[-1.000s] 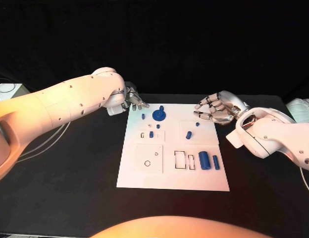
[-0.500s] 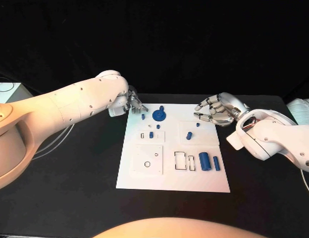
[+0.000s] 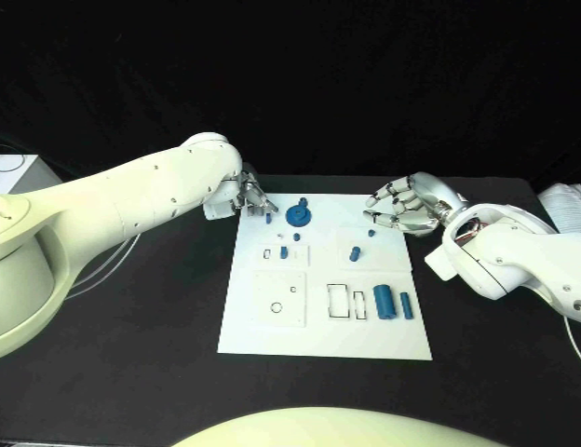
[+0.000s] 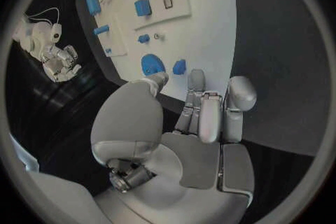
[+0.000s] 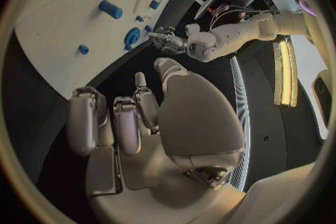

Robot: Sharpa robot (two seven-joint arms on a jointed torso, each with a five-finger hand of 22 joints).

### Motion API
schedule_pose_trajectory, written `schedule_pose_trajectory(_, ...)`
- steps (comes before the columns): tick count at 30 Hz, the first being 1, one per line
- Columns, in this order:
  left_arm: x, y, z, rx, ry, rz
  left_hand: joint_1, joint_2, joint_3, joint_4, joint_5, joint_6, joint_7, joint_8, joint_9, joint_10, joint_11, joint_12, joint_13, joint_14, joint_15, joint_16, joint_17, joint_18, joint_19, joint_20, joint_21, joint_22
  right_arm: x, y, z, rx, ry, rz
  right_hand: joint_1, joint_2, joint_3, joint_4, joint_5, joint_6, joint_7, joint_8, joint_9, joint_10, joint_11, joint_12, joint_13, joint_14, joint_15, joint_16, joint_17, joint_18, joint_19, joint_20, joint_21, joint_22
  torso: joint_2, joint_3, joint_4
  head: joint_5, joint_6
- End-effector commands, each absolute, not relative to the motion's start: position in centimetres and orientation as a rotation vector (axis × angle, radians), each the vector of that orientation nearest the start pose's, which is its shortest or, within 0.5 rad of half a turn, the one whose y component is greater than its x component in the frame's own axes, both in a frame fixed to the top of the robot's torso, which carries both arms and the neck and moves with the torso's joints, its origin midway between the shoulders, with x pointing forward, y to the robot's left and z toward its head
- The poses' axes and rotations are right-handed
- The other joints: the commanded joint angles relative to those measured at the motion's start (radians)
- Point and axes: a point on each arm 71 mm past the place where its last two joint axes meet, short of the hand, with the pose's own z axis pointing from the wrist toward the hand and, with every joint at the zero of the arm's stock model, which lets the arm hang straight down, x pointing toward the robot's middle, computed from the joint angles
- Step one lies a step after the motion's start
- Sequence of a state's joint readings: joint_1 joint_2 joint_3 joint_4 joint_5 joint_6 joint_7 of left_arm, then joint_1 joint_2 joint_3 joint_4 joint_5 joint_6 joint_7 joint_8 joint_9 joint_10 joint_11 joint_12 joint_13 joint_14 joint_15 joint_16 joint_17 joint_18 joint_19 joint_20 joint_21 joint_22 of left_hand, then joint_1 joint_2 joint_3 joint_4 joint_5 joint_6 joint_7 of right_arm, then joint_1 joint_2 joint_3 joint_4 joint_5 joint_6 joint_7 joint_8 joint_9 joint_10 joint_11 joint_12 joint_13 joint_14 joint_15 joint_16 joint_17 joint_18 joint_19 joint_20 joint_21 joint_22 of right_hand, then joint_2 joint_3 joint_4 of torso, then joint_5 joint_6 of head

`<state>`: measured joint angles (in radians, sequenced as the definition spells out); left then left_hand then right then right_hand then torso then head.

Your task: Assemble the parts on the task board

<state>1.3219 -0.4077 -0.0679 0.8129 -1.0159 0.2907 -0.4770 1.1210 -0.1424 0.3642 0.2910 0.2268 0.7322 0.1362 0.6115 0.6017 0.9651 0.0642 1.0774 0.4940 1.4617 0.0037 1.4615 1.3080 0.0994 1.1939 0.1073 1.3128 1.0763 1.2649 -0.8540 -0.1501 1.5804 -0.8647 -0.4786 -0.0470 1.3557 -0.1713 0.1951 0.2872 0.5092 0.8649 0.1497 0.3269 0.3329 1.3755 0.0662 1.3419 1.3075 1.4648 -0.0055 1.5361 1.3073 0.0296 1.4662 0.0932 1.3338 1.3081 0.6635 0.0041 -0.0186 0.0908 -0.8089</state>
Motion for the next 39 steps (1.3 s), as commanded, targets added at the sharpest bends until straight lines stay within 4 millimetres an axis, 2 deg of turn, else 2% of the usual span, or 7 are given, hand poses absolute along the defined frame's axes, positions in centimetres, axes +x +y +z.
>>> schedule_pose_trajectory(1,59.49,19.69,-20.47,-0.298,2.344,-0.259,0.008,0.014,-0.004,-0.002,-0.001,0.025,-0.003,0.012,-0.004,0.008,-0.005,0.003,-0.003,0.018,-0.006,0.007,0.024,0.012,0.012,-0.001,0.008,0.007,47.54,-19.95,-18.83,0.381,1.705,0.913,0.000,-0.007,0.005,-0.001,0.003,-0.007,-0.001,0.005,-0.001,-0.003,-0.003,0.003,0.048,0.089,-0.006,-0.005,0.201,0.019,0.028,-0.004,-0.004,0.149,-0.001,0.0008,0.0005,0.000,-0.002)
schedule_pose_trajectory(5,59.45,19.67,-20.54,-0.292,2.355,-0.259,0.027,0.023,0.000,-0.003,-0.001,0.048,-0.011,0.020,-0.010,0.014,-0.012,0.003,-0.006,0.021,-0.012,0.012,0.032,0.010,0.018,-0.005,0.013,0.015,47.54,-19.94,-18.83,0.381,1.705,0.913,0.000,-0.007,0.005,-0.001,0.003,-0.007,-0.001,0.005,-0.001,-0.003,-0.003,0.003,0.048,0.089,-0.006,-0.005,0.201,0.019,0.028,-0.004,-0.004,0.149,-0.001,0.0011,0.0012,-0.001,-0.002)
schedule_pose_trajectory(14,59.44,19.54,-20.66,-0.292,2.355,-0.260,0.046,0.030,0.006,-0.005,0.000,0.058,-0.015,0.022,-0.014,0.018,-0.016,0.001,-0.008,0.023,-0.015,0.014,0.036,0.009,0.020,-0.008,0.015,0.019,47.54,-19.91,-18.83,0.381,1.706,0.914,-0.005,-0.010,0.016,-0.001,0.002,-0.008,-0.001,0.007,-0.002,-0.004,-0.002,0.002,0.047,0.089,-0.006,-0.005,0.200,0.020,0.027,-0.004,-0.006,0.149,0.000,0.0001,0.0001,-0.002,-0.004)
schedule_pose_trajectory(23,59.51,19.43,-20.64,-0.304,2.337,-0.270,0.100,0.059,0.034,-0.012,-0.003,0.072,-0.025,0.034,-0.017,0.028,-0.025,-0.001,-0.011,0.027,-0.024,0.019,0.043,0.006,0.031,-0.014,0.024,0.034,47.53,-19.88,-18.83,0.380,1.707,0.914,-0.005,-0.010,0.016,-0.001,0.002,-0.008,-0.001,0.007,-0.002,-0.004,-0.002,0.002,0.047,0.089,-0.006,-0.005,0.200,0.020,0.027,-0.004,-0.006,0.149,-0.001,0.0008,0.0005,-0.004,-0.008)
schedule_pose_trajectory(31,59.49,19.38,-20.67,-0.304,2.341,-0.275,0.120,0.063,0.044,-0.016,-0.005,0.075,-0.029,0.040,-0.015,0.032,-0.029,-0.002,-0.012,0.029,-0.026,0.020,0.046,0.006,0.033,-0.016,0.026,0.038,47.53,-19.86,-18.83,0.380,1.707,0.915,-0.005,-0.010,0.016,-0.001,0.002,-0.008,-0.001,0.007,-0.002,-0.004,-0.002,0.002,0.047,0.089,-0.006,-0.005,0.200,0.020,0.027,-0.004,-0.006,0.149,-0.001,0.0011,0.0008,-0.004,-0.009)
schedule_pose_trajectory(37,59.47,19.37,-20.71,-0.300,2.347,-0.277,0.171,0.075,0.091,-0.037,-0.004,0.074,-0.035,0.048,-0.013,0.039,-0.035,-0.009,-0.016,0.031,-0.032,0.022,0.050,0.005,0.035,-0.022,0.029,0.043,47.55,-19.85,-18.84,0.380,1.707,0.915,-0.006,-0.010,0.019,-0.001,0.002,-0.008,-0.001,0.008,-0.002,-0.003,-0.002,0.004,0.047,0.089,-0.006,-0.006,0.199,0.019,0.028,-0.004,-0.004,0.150,-0.001,0.0010,0.0002,-0.004,-0.010)
schedule_pose_trajectory(39,59.46,19.38,-20.73,-0.300,2.350,-0.278,0.196,0.074,0.130,-0.058,-0.004,0.072,-0.036,0.054,-0.011,0.042,-0.036,-0.014,-0.018,0.032,-0.034,0.023,0.052,0.004,0.035,-0.024,0.031,0.045,47.55,-19.85,-18.84,0.380,1.707,0.915,-0.007,-0.010,0.019,-0.001,0.002,-0.008,-0.001,0.008,-0.002,-0.002,-0.002,0.004,0.048,0.089,-0.006,-0.005,0.201,0.020,0.027,-0.004,-0.006,0.149,-0.001,0.0007,0.0000,-0.004,-0.011)
